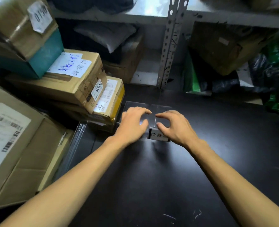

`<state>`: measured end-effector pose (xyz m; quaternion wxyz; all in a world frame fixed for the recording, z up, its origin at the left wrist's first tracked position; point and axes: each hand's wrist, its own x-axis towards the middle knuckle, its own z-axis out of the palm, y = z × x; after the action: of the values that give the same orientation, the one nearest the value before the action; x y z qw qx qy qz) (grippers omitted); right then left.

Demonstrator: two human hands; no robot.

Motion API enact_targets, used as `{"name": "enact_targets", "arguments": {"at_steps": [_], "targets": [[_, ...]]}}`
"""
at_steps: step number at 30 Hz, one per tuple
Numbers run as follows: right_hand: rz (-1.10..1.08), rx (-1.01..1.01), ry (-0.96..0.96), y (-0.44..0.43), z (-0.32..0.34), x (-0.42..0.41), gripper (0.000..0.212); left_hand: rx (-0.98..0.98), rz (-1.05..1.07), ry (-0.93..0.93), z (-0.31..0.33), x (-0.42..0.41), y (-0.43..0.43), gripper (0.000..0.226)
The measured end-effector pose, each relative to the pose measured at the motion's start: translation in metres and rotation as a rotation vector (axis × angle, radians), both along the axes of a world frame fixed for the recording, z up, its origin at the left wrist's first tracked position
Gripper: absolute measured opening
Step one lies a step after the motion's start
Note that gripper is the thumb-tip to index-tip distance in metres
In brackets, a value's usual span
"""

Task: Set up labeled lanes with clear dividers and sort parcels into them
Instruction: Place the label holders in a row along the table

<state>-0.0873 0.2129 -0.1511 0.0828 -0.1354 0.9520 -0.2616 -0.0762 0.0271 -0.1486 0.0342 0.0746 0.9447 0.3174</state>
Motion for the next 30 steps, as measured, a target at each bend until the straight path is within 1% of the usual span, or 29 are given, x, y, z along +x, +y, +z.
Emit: {"name": "enact_targets", "arguments": {"at_steps": [1, 3, 5, 7, 11, 14, 18, 21, 25, 27, 30], "targets": [[0.022, -0.007, 0.012, -0.006, 0.008, -0.002, 0.038, 0.075, 0.064, -0.004, 0.004, 0.010, 0.000, 0.034], [0.067, -0.002, 0.010, -0.021, 0.020, -0.005, 0.036, 0.159, 0.132, -0.001, 0.004, 0.034, -0.002, 0.031], [0.110, 0.017, -0.033, -0.039, 0.023, -0.008, 0.035, 0.238, 0.187, 0.013, 0.000, 0.051, -0.012, 0.027], [0.147, 0.049, -0.091, -0.058, 0.020, -0.009, 0.036, 0.322, 0.294, 0.020, -0.005, 0.058, -0.026, 0.025], [0.179, 0.147, -0.152, -0.089, 0.000, -0.010, 0.040, 0.357, 0.466, -0.070, -0.023, 0.060, -0.049, 0.024], [0.193, 0.199, -0.131, -0.100, -0.014, -0.009, 0.033, 0.371, 0.520, -0.124, -0.037, 0.059, -0.060, 0.025], [0.203, 0.197, -0.053, -0.098, -0.023, -0.006, 0.029, 0.381, 0.542, -0.149, -0.045, 0.058, -0.068, 0.027], [0.218, 0.181, 0.011, -0.096, -0.020, -0.002, 0.025, 0.386, 0.539, -0.126, -0.042, 0.058, -0.070, 0.030], [0.195, 0.122, 0.066, -0.094, 0.001, -0.001, 0.026, 0.384, 0.499, -0.108, -0.032, 0.059, -0.069, 0.034], [0.184, 0.086, 0.087, -0.089, 0.016, -0.001, 0.024, 0.426, 0.475, -0.105, -0.024, 0.060, -0.065, 0.036], [0.167, 0.039, 0.120, -0.078, 0.040, 0.001, 0.021, 0.484, 0.440, -0.105, -0.011, 0.063, -0.052, 0.050]]}}
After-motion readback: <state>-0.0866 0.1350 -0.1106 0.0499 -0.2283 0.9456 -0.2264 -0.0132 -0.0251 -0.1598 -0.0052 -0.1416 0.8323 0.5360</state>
